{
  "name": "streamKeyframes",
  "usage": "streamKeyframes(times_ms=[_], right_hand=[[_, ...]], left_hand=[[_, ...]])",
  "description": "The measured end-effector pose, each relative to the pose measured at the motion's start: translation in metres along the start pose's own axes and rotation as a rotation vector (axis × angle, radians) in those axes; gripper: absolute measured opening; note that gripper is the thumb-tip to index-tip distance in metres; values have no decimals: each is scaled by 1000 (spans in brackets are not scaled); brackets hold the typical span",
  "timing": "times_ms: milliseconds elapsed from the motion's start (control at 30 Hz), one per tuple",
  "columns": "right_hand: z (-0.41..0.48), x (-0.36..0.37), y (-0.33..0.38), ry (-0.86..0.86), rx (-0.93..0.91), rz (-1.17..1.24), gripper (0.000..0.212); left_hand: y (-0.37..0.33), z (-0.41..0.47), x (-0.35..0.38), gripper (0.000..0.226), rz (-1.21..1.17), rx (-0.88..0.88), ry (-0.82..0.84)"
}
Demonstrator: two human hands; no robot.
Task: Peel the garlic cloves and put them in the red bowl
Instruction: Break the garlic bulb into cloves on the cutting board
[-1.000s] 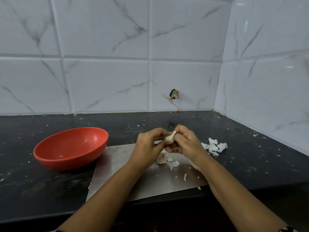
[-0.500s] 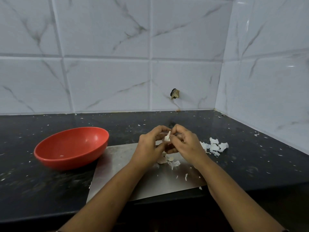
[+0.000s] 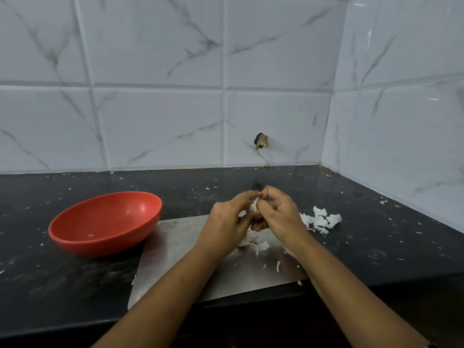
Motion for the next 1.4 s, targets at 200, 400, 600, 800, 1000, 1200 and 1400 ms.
streamKeyframes(times_ms=[200,400,600,800,1000,1200,1400], right_hand=[[1,3,-3,20,77,59,15],[0,5,-4,103,157,184,15],[1,3,-4,120,87,181,14],[2,1,-5,65,60,192,19],[1,8,-4,6,-31,118,11],[-1,12,-7,-23,-91,4,20],[1,10,-11,-74,-76,-61,23]], left_hand=[[0,-1,2,36,87,48,-14],[6,1,-2,35,-37,-53,-62],[9,2,-2,47,-33,-36,-11],[8,2,-5,26,-34,-59,-66],[8,0,-1,25,17,-62,-66],[5,0,0,21,51,-13,-72],[1,-1,5,24,131,72,-17]])
Point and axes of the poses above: each hand's wrist, its own z-axis towards the middle knuckle, its own x-axis out of the palm, y = z × x, the point moved 3 cm from there along z, towards the middle knuckle, and after that the axes turned 8 degrees about -y, right-handed, at the moved point
